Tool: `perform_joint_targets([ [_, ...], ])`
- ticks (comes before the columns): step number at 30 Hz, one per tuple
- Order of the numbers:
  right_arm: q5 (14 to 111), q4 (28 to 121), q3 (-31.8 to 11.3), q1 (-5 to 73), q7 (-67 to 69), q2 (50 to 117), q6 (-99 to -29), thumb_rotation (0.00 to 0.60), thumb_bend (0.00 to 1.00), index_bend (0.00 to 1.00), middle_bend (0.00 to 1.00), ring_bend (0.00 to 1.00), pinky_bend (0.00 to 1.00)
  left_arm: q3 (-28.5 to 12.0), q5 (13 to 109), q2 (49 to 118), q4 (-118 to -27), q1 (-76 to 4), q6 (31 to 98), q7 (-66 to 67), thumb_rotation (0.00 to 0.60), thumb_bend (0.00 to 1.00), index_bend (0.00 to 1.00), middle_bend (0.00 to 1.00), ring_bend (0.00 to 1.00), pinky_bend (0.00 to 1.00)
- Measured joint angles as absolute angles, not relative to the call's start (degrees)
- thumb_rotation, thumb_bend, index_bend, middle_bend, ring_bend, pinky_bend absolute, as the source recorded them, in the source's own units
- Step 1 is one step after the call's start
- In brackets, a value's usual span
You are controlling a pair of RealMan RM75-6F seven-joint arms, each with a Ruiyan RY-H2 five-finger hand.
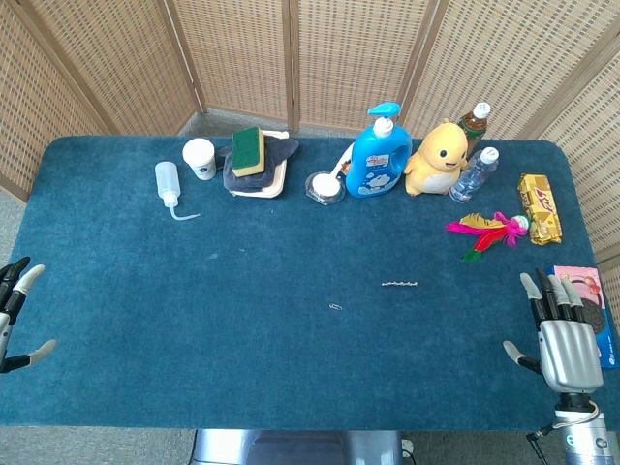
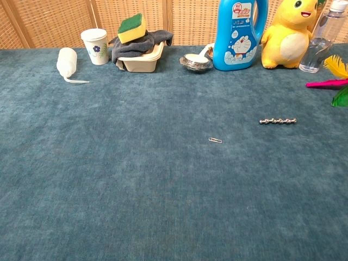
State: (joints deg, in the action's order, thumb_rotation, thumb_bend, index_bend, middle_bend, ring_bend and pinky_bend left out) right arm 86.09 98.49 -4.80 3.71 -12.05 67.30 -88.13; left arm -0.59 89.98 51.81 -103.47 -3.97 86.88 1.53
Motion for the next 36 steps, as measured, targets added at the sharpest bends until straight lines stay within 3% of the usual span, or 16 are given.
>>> perform_joint_targets([
  [4,86.4,98.5,-4.6,3.7,-11.8,67.2,-88.0,0.600,0.09,0.02,0.00,0.00,0.00,-0.5,90.0,51.8,-103.5,-4.0,86.7,1.5,0.600,0.22,0.00,0.00,0.00,0.00],
  [7,86.6,98.6,-4.4,3.8,-12.0,67.1,-87.7,0.600,0.19,0.10,0.00,0.00,0.00,-0.5,89.9,51.7,-103.6,-4.0,86.7,1.5,0.600,0.22,0.00,0.00,0.00,0.00],
  [11,87.4,98.8,-3.9,4.0,-11.5,67.1,-87.1,0.600,0.23,0.25,0.00,0.00,0.00,-0.5,90.0,51.7,-103.8,-3.9,86.9,1.3,0.600,0.22,0.00,0.00,0.00,0.00],
  [19,90.4,98.8,-2.9,6.5,-10.1,68.2,-83.5,0.600,0.37,0.37,0.00,0.00,0.00,-0.8,88.9,51.1,-104.2,-3.7,87.0,1.1,0.600,0.22,0.00,0.00,0.00,0.00],
  [36,79.5,98.1,-9.1,18.3,-16.7,74.1,-67.0,0.600,0.39,0.35,0.00,0.00,0.00,-1.3,85.9,51.9,-104.4,-4.6,84.2,3.3,0.600,0.22,0.00,0.00,0.00,0.00],
])
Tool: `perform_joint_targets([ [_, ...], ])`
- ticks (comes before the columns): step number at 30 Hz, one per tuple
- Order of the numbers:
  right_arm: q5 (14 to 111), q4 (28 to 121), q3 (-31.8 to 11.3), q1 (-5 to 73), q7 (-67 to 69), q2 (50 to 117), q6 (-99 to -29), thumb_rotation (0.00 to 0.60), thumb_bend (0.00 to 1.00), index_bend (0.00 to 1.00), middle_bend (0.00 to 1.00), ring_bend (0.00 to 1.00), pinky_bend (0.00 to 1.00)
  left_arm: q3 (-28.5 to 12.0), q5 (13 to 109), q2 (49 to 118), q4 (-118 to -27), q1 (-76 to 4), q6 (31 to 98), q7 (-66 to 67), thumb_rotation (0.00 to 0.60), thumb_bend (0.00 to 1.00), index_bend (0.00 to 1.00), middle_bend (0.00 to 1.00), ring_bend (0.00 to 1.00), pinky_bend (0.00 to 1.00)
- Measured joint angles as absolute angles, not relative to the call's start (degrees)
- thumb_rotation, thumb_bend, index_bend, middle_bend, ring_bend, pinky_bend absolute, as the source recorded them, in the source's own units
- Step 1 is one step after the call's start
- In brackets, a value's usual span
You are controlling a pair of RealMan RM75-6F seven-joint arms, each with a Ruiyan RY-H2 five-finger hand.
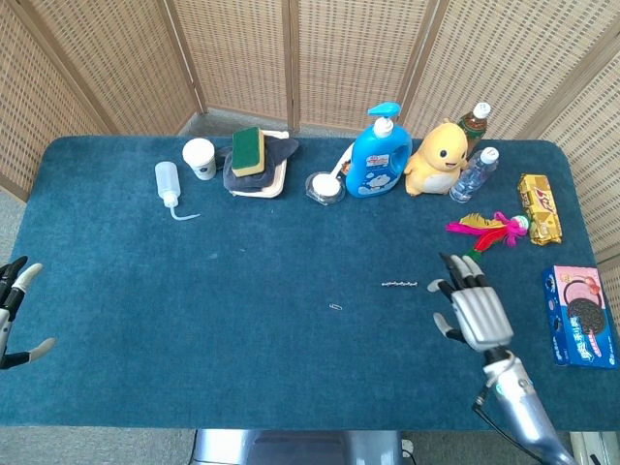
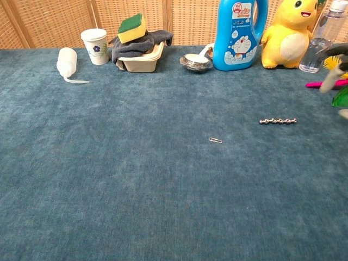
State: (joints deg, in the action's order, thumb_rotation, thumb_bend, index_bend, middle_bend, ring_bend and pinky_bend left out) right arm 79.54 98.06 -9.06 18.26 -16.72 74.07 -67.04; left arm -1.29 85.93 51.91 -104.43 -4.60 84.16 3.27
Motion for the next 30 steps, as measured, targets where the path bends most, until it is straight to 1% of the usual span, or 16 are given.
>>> perform_joint_targets([
  [3,77.1,97.8,-10.0,20.4,-17.0,75.0,-64.3,0.600,0.39,0.36,0.00,0.00,0.00,-1.4,85.6,52.0,-104.4,-4.8,83.8,3.5,0.600,0.22,0.00,0.00,0.00,0.00],
  [7,74.1,98.0,-11.1,23.1,-17.4,75.8,-60.6,0.600,0.39,0.33,0.00,0.00,0.00,-1.4,85.4,52.1,-104.4,-5.0,83.3,3.4,0.600,0.22,0.00,0.00,0.00,0.00],
  [11,70.9,98.3,-12.2,26.1,-18.9,76.5,-57.2,0.600,0.39,0.32,0.00,0.00,0.00,-1.6,84.9,52.2,-104.2,-5.2,82.9,3.3,0.600,0.22,0.00,0.00,0.00,0.00],
  [15,67.6,98.1,-13.0,28.3,-20.2,77.6,-54.9,0.600,0.39,0.35,0.00,0.00,0.00,-1.8,84.2,52.3,-103.9,-5.4,82.5,3.2,0.600,0.22,0.00,0.00,0.00,0.00],
  [22,61.3,95.1,-14.1,33.0,-23.7,81.0,-52.3,0.600,0.39,0.33,0.00,0.00,0.00,-2.1,83.4,52.4,-103.3,-5.7,81.9,2.7,0.600,0.22,0.00,0.00,0.00,0.00],
  [24,59.4,93.9,-14.1,34.0,-24.9,81.9,-51.6,0.600,0.39,0.34,0.00,0.00,0.00,-2.1,83.3,52.4,-103.2,-5.8,81.8,2.5,0.600,0.22,0.00,0.00,0.00,0.00],
  [28,55.6,91.3,-14.3,36.2,-26.7,83.4,-50.4,0.600,0.39,0.40,0.00,0.00,0.00,-2.1,83.4,52.3,-103.1,-5.8,81.7,2.0,0.600,0.22,0.00,0.00,0.00,0.00],
  [30,54.1,90.0,-14.5,37.2,-27.3,84.1,-50.2,0.600,0.39,0.40,0.00,0.00,0.00,-2.1,83.4,52.2,-103.1,-5.8,81.7,1.8,0.600,0.22,0.00,0.00,0.00,0.00],
])
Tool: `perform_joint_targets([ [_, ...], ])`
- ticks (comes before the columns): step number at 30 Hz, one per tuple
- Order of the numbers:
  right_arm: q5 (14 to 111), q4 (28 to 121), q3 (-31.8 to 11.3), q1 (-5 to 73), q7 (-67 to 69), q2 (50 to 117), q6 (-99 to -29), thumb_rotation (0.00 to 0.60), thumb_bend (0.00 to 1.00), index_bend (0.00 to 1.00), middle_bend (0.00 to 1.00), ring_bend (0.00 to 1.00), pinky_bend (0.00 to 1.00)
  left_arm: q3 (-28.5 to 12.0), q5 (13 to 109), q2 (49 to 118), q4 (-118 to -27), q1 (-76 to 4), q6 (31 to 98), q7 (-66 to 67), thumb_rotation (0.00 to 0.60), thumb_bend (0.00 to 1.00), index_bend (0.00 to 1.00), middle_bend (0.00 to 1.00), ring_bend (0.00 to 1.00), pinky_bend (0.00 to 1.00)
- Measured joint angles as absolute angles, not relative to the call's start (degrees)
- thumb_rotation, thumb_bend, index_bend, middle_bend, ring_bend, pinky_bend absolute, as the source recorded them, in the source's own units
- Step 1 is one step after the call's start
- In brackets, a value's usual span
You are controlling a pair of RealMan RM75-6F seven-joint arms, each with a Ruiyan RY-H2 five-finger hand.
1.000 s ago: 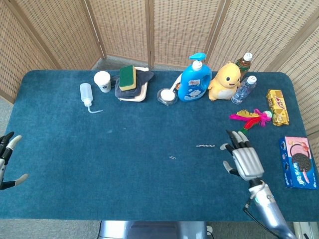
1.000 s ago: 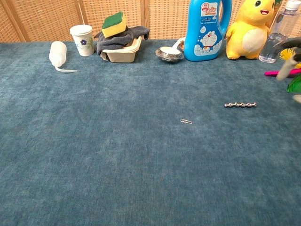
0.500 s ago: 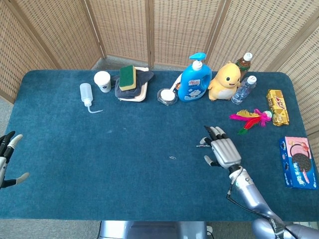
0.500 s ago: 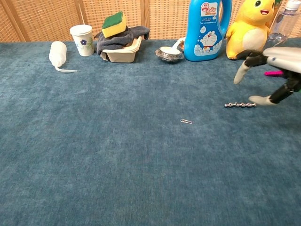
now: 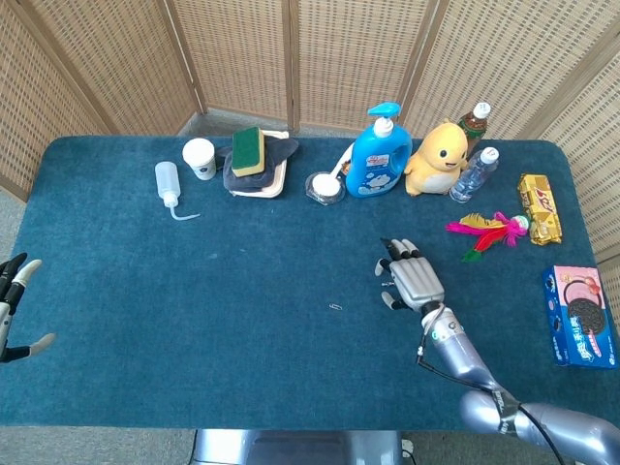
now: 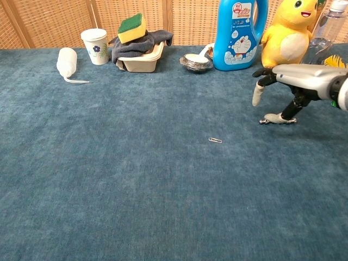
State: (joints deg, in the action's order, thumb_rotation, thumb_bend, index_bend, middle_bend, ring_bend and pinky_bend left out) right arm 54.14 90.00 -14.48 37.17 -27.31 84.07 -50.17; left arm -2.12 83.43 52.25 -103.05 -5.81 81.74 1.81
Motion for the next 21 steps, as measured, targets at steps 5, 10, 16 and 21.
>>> perform_joint_targets([
  [5,52.0,87.9,-14.6,38.9,-27.9,85.5,-50.3,0.600,0.39,0.42,0.00,0.00,0.00,-2.1,83.4,52.2,-103.0,-5.8,81.7,1.6,0.600,0.22,0.00,0.00,0.00,0.00],
  [10,51.9,87.3,-14.2,39.3,-27.6,85.5,-51.3,0.600,0.39,0.41,0.00,0.00,0.00,-2.0,83.4,52.2,-103.1,-5.9,81.5,1.7,0.600,0.22,0.00,0.00,0.00,0.00],
  [16,51.6,87.1,-13.2,39.3,-27.4,84.9,-51.9,0.600,0.39,0.43,0.00,0.00,0.00,-1.9,83.5,52.3,-103.2,-5.8,81.5,1.9,0.600,0.22,0.00,0.00,0.00,0.00],
  [21,51.6,86.5,-12.5,39.4,-26.7,85.1,-52.0,0.600,0.39,0.35,0.00,0.00,0.00,-1.8,83.6,52.3,-103.2,-5.9,81.5,2.0,0.600,0.22,0.00,0.00,0.00,0.00],
])
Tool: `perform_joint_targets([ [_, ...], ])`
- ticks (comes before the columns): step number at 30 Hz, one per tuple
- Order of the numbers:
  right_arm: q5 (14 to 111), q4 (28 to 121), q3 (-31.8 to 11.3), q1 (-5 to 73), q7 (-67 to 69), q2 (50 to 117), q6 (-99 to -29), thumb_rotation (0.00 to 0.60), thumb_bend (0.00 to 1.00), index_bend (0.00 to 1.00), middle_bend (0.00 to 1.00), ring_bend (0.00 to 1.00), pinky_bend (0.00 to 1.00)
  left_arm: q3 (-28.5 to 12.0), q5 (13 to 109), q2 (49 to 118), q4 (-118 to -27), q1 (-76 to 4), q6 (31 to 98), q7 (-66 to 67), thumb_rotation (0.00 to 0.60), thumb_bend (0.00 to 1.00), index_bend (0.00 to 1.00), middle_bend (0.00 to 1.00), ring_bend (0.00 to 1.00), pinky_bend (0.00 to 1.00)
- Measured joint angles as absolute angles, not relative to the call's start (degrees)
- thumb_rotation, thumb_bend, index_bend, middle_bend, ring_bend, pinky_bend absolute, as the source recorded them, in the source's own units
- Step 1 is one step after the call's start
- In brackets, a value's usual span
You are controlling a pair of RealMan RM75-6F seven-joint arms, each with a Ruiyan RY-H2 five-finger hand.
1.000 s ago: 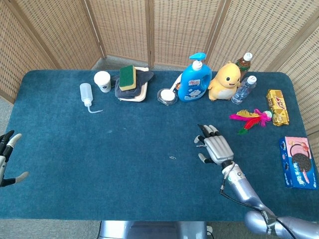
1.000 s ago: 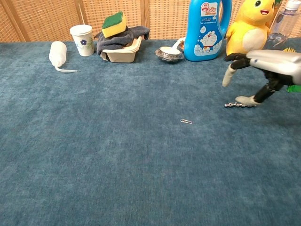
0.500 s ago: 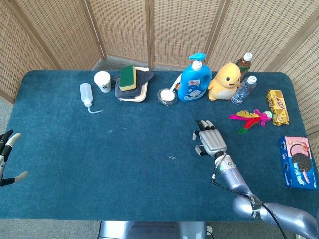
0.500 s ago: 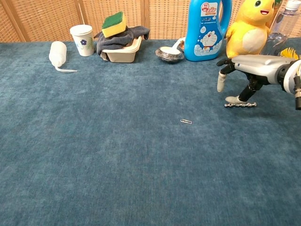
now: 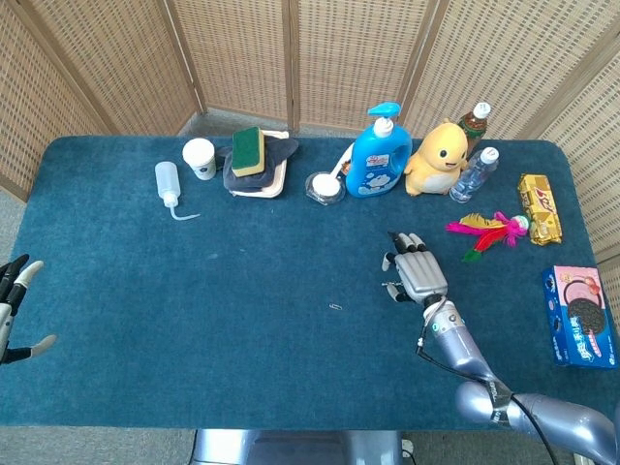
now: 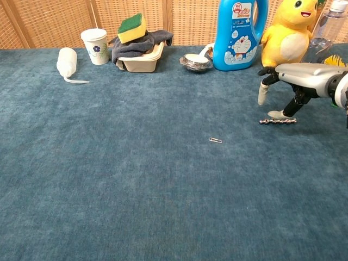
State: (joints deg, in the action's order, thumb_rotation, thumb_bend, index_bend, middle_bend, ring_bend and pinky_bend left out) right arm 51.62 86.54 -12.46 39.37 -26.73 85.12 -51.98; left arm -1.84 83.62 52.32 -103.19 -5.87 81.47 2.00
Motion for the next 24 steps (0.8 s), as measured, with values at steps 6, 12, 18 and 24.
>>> perform_joint_targets([
  [6,52.5,85.6,-11.7,39.2,-25.4,85.8,-52.4,0.600,0.36,0.30,0.00,0.00,0.00,-1.8,83.7,52.3,-103.3,-5.8,81.7,2.1,0.600,0.22,0.00,0.00,0.00,0.00],
  [12,53.8,84.8,-11.2,38.9,-23.7,86.1,-53.0,0.600,0.25,0.29,0.00,0.00,0.00,-1.7,83.9,52.3,-103.4,-5.7,81.7,2.1,0.600,0.22,0.00,0.00,0.00,0.00],
  [18,54.7,84.4,-10.6,38.8,-22.8,86.1,-53.2,0.600,0.24,0.34,0.00,0.00,0.00,-1.6,84.0,52.3,-103.4,-5.7,81.7,2.1,0.600,0.22,0.00,0.00,0.00,0.00],
  [24,55.1,84.2,-10.3,38.9,-22.1,86.4,-53.2,0.600,0.24,0.43,0.00,0.00,0.00,-1.6,84.0,52.3,-103.4,-5.7,81.6,2.1,0.600,0.22,0.00,0.00,0.00,0.00],
])
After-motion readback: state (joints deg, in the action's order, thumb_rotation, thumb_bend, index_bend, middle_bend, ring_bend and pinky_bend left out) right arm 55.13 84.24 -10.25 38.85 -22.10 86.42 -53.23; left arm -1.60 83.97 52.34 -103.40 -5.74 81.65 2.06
